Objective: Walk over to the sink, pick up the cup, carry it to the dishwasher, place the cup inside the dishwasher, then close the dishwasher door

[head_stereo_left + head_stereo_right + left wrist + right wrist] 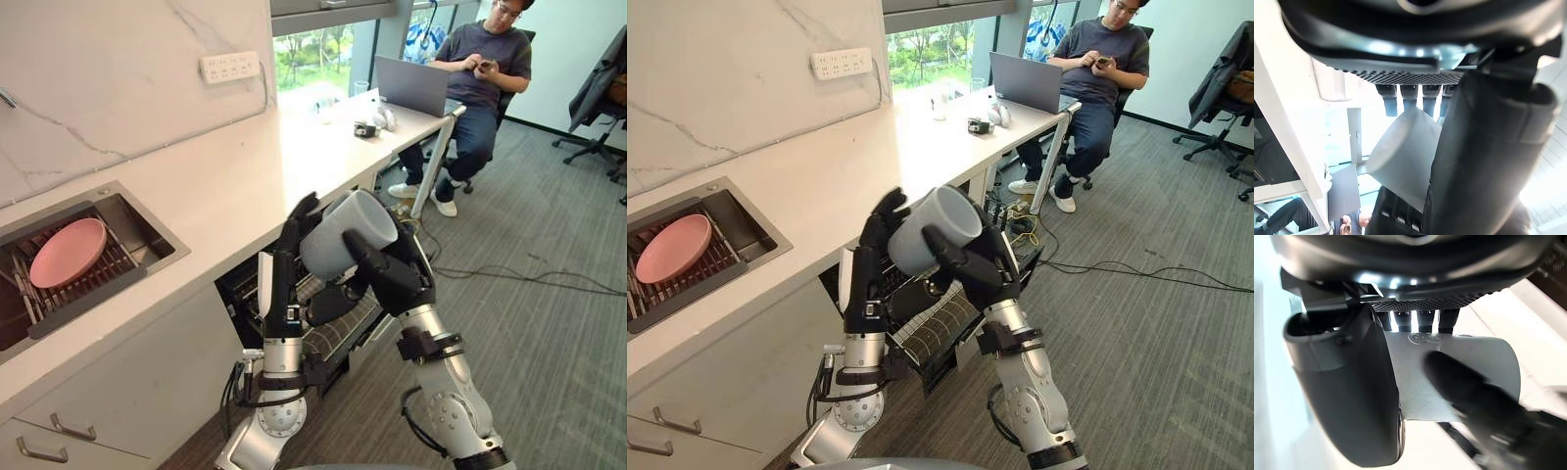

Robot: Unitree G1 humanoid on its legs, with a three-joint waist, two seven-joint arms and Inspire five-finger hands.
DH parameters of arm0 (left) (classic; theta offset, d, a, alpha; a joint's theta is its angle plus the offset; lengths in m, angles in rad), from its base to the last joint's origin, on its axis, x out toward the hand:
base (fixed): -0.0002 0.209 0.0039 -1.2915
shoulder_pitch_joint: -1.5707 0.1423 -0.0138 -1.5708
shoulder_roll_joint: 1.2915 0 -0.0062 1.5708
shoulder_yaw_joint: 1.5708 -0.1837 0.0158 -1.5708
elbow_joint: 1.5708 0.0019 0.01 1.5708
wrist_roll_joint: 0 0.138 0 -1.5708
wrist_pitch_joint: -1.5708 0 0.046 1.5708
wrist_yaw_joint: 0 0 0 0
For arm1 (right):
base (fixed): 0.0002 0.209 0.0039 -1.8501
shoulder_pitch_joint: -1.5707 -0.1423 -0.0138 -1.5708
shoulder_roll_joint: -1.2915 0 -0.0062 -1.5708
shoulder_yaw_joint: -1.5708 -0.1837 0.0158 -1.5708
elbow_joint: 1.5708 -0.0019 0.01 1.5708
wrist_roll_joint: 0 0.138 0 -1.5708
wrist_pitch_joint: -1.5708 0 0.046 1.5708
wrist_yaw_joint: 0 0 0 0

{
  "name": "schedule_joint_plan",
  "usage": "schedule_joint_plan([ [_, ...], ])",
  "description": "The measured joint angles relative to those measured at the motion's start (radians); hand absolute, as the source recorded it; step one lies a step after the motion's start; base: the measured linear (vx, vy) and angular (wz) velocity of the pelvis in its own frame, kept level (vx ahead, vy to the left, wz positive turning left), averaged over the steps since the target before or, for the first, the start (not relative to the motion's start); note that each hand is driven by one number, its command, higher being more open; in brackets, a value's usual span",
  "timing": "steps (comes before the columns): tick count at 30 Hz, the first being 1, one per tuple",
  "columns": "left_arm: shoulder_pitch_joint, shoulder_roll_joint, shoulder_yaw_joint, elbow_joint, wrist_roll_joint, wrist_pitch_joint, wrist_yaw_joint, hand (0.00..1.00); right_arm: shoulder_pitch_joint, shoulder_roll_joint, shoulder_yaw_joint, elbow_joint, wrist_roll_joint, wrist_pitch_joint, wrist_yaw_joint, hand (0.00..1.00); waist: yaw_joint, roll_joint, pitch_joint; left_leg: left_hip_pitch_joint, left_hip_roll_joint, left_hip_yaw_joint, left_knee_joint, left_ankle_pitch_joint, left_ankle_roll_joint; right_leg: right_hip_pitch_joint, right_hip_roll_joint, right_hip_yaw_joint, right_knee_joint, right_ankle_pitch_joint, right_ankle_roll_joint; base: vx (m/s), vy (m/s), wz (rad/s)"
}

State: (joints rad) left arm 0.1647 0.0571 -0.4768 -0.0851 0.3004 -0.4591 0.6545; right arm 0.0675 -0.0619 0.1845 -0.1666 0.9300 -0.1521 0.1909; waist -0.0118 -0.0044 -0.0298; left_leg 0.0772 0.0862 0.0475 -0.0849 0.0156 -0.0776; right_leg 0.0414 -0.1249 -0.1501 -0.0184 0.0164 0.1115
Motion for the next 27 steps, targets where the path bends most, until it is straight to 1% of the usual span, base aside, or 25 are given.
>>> schedule_joint_plan([
  [4, 0.013, 0.000, 0.032, 0.000, -0.008, 0.009, 0.033, 1.00, 0.000, 0.020, -0.020, 0.002, 0.094, -0.018, -0.001, 0.00, 0.000, 0.000, 0.000, -0.006, -0.001, -0.009, 0.000, 0.002, 0.000, 0.000, -0.001, -0.013, -0.002, 0.000, 0.000, -0.02, -0.007, 0.08],
  [8, 0.015, 0.000, 0.057, 0.000, -0.007, 0.020, 0.054, 1.00, 0.000, 0.047, -0.021, 0.039, 0.199, -0.053, -0.006, 0.00, 0.004, 0.000, 0.000, -0.008, -0.001, -0.018, 0.000, 0.003, -0.001, 0.007, -0.002, -0.021, -0.006, 0.000, 0.000, -0.04, -0.009, 0.06],
  [10, 0.016, 0.000, 0.059, 0.000, -0.007, 0.023, 0.054, 1.00, 0.000, 0.050, -0.021, 0.044, 0.222, -0.059, -0.017, 0.00, 0.004, 0.000, 0.000, -0.009, -0.001, -0.021, 0.000, 0.004, -0.001, 0.008, -0.002, -0.024, -0.006, 0.000, 0.000, -0.04, -0.007, 0.06],
  [14, 0.030, -0.001, 0.064, 0.001, -0.011, 0.038, 0.046, 1.00, 0.000, 0.051, -0.032, 0.046, 0.254, -0.090, -0.028, 0.00, 0.008, 0.000, 0.000, -0.015, -0.002, -0.035, 0.000, 0.008, -0.001, 0.009, -0.004, -0.039, -0.008, 0.000, 0.000, -0.03, -0.008, 0.10],
  [17, 0.045, -0.009, 0.093, 0.038, -0.100, 0.068, -0.005, 1.00, -0.018, 0.052, -0.085, 0.106, 0.252, -0.084, -0.028, 0.00, 0.016, 0.000, -0.003, -0.017, -0.003, -0.042, 0.000, 0.011, -0.001, 0.011, -0.005, -0.047, -0.008, 0.000, 0.000, -0.03, -0.009, 0.08],
  [18, 0.047, -0.016, 0.113, 0.072, -0.163, 0.089, -0.046, 1.00, -0.022, 0.051, -0.107, 0.130, 0.244, -0.079, -0.036, 0.00, 0.021, 0.000, -0.004, -0.017, -0.003, -0.047, 0.000, 0.013, -0.001, 0.013, -0.006, -0.051, -0.008, 0.000, 0.000, -0.05, -0.015, 0.18],
  [19, 0.048, -0.022, 0.154, 0.155, -0.306, 0.151, -0.142, 1.00, -0.022, 0.046, -0.149, 0.167, 0.209, -0.066, -0.052, 0.00, 0.023, 0.001, -0.005, -0.023, -0.001, -0.061, -0.001, 0.017, -0.001, 0.019, -0.007, -0.064, -0.009, 0.000, 0.000, -0.06, -0.020, 0.24],
  [20, 0.049, -0.022, 0.169, 0.201, -0.357, 0.173, -0.176, 1.00, -0.022, 0.043, -0.166, 0.182, 0.191, -0.059, -0.060, 0.00, 0.023, 0.000, -0.006, -0.027, -0.002, -0.067, -0.001, 0.020, -0.001, 0.021, -0.008, -0.070, -0.011, 0.000, 0.000, -0.07, -0.025, 0.29],
  [22, 0.077, -0.011, 0.222, 0.382, -0.467, 0.250, -0.255, 1.00, -0.044, 0.015, -0.229, 0.258, 0.083, -0.016, -0.076, 0.00, 0.024, -0.002, -0.006, -0.040, -0.001, -0.082, -0.001, 0.026, -0.003, 0.020, -0.006, -0.082, -0.019, 0.002, -0.003, -0.06, -0.021, 0.20],
  [25, 0.146, 0.012, 0.267, 0.495, -0.494, 0.300, -0.289, 1.00, -0.077, -0.036, -0.262, 0.341, -0.020, 0.021, -0.079, 0.00, 0.029, -0.003, -0.004, -0.049, -0.004, -0.098, -0.001, 0.031, -0.004, 0.020, -0.005, -0.103, -0.021, 0.002, -0.003, -0.03, -0.019, 0.17],
  [26, 0.172, 0.021, 0.289, 0.533, -0.499, 0.315, -0.306, 1.00, -0.100, -0.062, -0.261, 0.388, -0.070, 0.033, -0.079, 0.00, 0.035, -0.005, 0.001, -0.051, -0.004, -0.105, -0.001, 0.033, -0.006, 0.020, -0.004, -0.109, -0.022, 0.002, -0.003, -0.02, -0.020, 0.22],
  [27, 0.184, 0.034, 0.309, 0.571, -0.505, 0.332, -0.336, 1.00, -0.123, -0.091, -0.261, 0.437, -0.129, 0.050, -0.080, 0.00, 0.048, -0.005, 0.003, -0.058, -0.004, -0.117, -0.001, 0.037, -0.007, 0.021, -0.004, -0.121, -0.022, 0.002, -0.003, -0.04, -0.030, 0.25],
])
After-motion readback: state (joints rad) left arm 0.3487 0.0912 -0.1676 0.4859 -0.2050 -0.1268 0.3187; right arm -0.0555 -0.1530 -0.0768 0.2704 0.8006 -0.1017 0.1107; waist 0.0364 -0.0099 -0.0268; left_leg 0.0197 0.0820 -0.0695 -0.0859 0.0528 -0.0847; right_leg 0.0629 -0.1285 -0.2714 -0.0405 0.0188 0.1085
